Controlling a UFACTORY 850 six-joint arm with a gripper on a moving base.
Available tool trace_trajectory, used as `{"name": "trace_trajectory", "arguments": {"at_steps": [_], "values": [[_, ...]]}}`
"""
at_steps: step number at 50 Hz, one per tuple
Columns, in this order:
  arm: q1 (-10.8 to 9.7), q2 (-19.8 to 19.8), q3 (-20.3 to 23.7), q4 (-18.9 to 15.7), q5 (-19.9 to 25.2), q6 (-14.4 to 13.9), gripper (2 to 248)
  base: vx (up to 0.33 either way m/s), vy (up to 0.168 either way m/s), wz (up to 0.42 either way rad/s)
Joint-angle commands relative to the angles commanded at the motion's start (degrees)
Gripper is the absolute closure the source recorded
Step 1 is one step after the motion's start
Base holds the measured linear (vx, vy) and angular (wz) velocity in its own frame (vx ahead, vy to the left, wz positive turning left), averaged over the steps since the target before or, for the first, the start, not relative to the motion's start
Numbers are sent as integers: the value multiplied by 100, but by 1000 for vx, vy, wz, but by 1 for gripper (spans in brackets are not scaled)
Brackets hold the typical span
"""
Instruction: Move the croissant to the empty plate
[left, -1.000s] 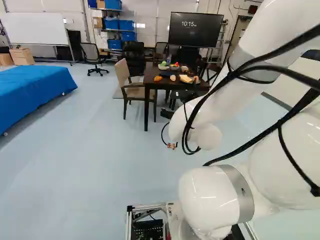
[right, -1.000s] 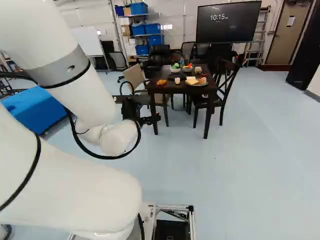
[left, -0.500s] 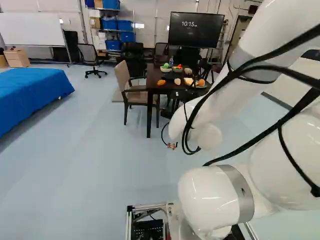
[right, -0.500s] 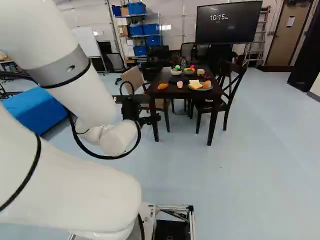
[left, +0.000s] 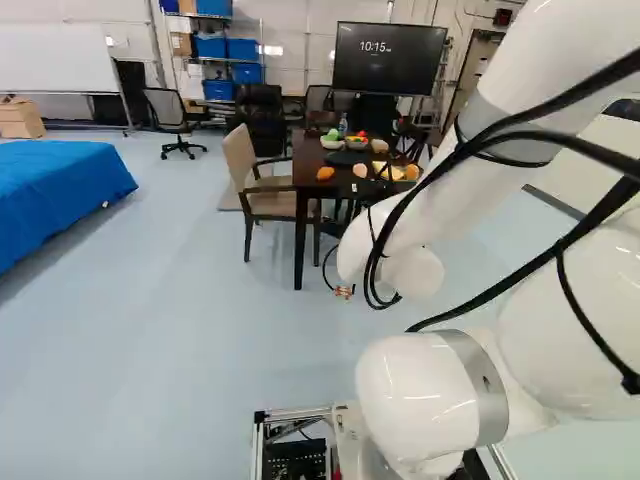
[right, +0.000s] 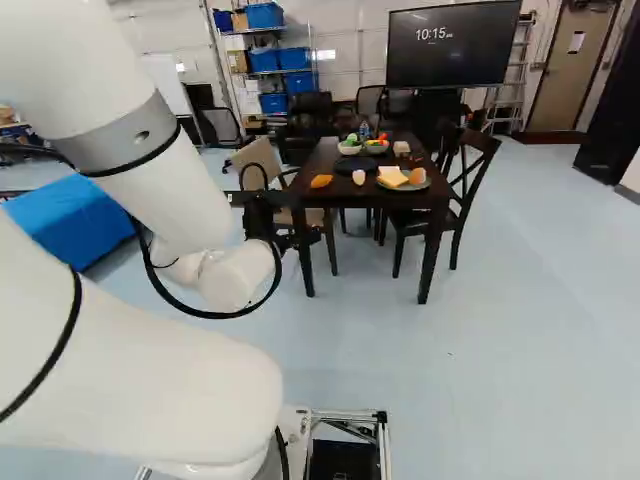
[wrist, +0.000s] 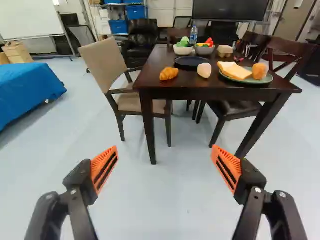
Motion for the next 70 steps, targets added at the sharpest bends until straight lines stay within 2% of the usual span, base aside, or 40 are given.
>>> {"name": "trace_trajectory", "arguments": {"at_steps": [15,70], "values": [[0,0,0,0,0,0,3,217,-1,-206],[0,0,0,0,0,0,3,193,14,-31]]}}
